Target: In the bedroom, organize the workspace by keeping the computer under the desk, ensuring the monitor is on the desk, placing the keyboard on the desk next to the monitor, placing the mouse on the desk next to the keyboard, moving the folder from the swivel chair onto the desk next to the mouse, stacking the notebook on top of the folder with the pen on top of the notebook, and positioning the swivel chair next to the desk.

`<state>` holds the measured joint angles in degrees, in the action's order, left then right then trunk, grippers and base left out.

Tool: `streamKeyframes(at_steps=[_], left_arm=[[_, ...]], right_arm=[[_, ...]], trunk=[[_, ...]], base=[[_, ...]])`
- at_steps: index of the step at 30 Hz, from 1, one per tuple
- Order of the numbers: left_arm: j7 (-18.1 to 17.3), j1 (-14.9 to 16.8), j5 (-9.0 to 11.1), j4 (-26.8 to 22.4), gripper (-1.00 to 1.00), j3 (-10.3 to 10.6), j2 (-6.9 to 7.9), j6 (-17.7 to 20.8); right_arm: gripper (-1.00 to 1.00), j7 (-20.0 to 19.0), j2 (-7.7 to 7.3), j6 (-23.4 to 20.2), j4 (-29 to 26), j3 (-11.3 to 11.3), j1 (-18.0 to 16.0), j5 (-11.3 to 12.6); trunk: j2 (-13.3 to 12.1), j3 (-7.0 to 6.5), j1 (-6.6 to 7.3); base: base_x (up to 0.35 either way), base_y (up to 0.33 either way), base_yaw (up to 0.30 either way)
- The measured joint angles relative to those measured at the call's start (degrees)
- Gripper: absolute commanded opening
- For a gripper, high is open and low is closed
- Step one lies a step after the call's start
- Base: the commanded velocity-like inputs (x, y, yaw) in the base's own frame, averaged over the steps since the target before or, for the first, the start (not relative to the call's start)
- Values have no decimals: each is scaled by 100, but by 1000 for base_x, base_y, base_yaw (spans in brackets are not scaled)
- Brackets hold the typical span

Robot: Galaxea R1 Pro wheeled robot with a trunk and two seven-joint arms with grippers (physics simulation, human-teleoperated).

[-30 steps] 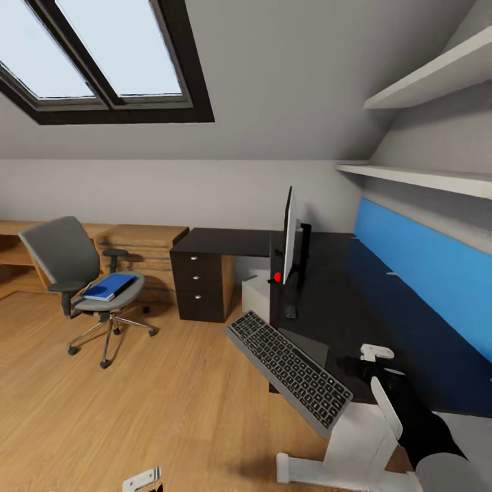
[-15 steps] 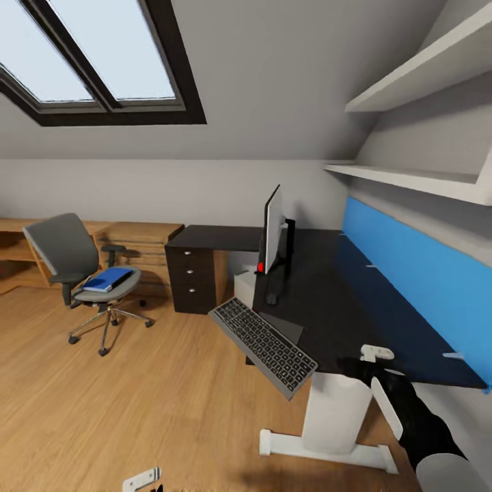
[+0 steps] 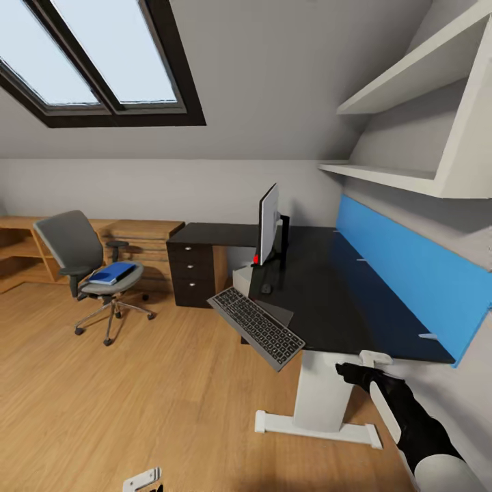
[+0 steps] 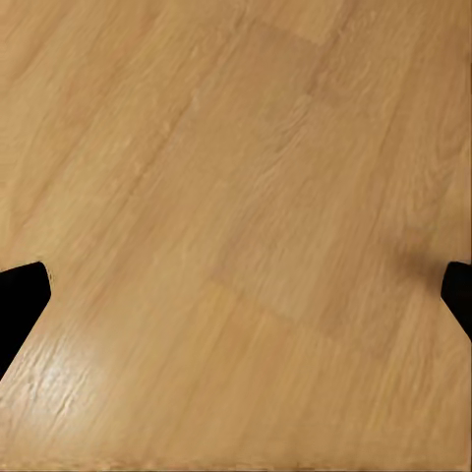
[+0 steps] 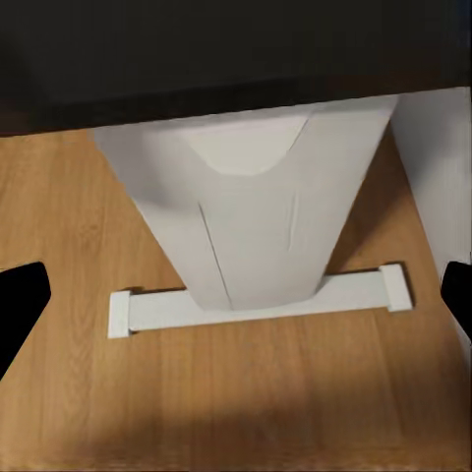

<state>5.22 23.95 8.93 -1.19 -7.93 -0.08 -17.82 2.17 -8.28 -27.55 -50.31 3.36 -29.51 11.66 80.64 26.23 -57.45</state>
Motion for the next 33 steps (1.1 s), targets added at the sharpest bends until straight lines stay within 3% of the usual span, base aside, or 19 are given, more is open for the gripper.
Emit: streamKeyframes(at_steps=[7,19,33], left_arm=[[8,0,7,1,100,-3,0,-1],[10,0,-1,0,100,-9,0,0],[-4,0,0,0,100,-9,0,-7]], right_arm=[[100,-7,10,11,116,-12,0,1],[100,-10,24,372,537,-26,0,-1],[100,-16,226,1472,1833,-39,-1,-23]], trunk=[[0,0,2],[0,0,3],[0,0,3]], base=[[-202,-2,0],[-32,0,0],[-1,0,0]])
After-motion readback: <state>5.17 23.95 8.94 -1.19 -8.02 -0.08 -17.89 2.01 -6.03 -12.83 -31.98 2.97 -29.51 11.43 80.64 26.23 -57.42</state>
